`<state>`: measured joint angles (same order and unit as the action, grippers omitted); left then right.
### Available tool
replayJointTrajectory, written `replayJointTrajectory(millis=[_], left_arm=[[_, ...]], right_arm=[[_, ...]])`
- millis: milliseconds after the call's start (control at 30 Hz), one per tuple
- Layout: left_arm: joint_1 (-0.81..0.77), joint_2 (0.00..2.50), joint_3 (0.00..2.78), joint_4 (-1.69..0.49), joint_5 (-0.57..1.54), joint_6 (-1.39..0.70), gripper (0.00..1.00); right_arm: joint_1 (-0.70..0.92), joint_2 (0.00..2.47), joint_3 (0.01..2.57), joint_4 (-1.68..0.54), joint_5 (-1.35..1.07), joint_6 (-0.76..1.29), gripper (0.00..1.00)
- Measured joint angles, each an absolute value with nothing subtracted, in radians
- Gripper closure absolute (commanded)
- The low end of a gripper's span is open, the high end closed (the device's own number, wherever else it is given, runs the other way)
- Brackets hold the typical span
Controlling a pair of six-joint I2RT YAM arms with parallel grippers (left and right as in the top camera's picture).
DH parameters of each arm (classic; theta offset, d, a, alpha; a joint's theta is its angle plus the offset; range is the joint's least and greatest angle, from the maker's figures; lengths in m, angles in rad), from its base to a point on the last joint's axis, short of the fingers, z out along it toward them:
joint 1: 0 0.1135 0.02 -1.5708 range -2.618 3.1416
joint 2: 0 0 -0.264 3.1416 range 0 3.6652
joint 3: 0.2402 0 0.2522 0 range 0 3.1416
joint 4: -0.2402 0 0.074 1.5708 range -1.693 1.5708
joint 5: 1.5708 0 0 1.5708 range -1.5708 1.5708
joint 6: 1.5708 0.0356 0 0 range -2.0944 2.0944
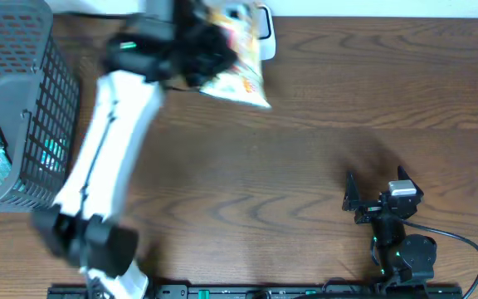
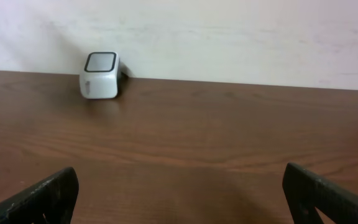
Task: Scan the item barcode
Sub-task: 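Carry the snack bag with the left gripper and drop it near the scanner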
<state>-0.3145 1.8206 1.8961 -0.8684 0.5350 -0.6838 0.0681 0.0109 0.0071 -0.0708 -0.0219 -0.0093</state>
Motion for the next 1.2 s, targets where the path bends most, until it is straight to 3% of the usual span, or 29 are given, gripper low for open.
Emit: replayJointTrajectory(millis=[300, 367, 467, 567, 667, 800, 900, 1000, 1200], left_arm=[[-0.5, 2.165, 1.893, -0.733, 0.532, -0.799, 0.92], [-0.511, 2.209, 1.893, -0.707, 0.532, -0.828, 0.76], [-0.521, 2.241, 1.893, -0.66, 0.533, -0.859, 0.44], [-0.526, 2.242, 1.893, -0.642, 0.535, -0.858, 0.37], [-0.521, 2.241, 1.893, -0.641, 0.556, -0.829, 0.37], [-0.458, 2.227, 1.893, -0.64, 0.628, -0.759, 0.37], [-0.37, 2.166, 1.893, -0.641, 0.657, -0.701, 0.3], [-0.22, 1.995, 1.893, -0.648, 0.645, -0.586, 0.23], [0.055, 1.67, 1.909, -0.699, 0.488, -0.406, 0.21]], right_arm=[[0.068, 0.011, 0.007, -0.071, -0.022, -0.009, 0.01], [0.068, 0.011, 0.007, -0.071, -0.022, -0.009, 0.01], [0.068, 0.011, 0.007, -0.071, -0.022, -0.009, 0.01], [0.068, 0.011, 0.007, -0.071, -0.022, -0.009, 0.01], [0.068, 0.011, 0.007, -0.071, -0.022, -0.009, 0.01], [0.068, 0.011, 0.007, -0.071, -0.022, -0.009, 0.01], [0.068, 0.011, 0.007, -0.071, -0.022, -0.009, 0.01], [0.068, 0.011, 0.007, -0.071, -0.022, -0.009, 0.01], [0.068, 0.011, 0.007, -0.071, -0.022, -0.009, 0.01]])
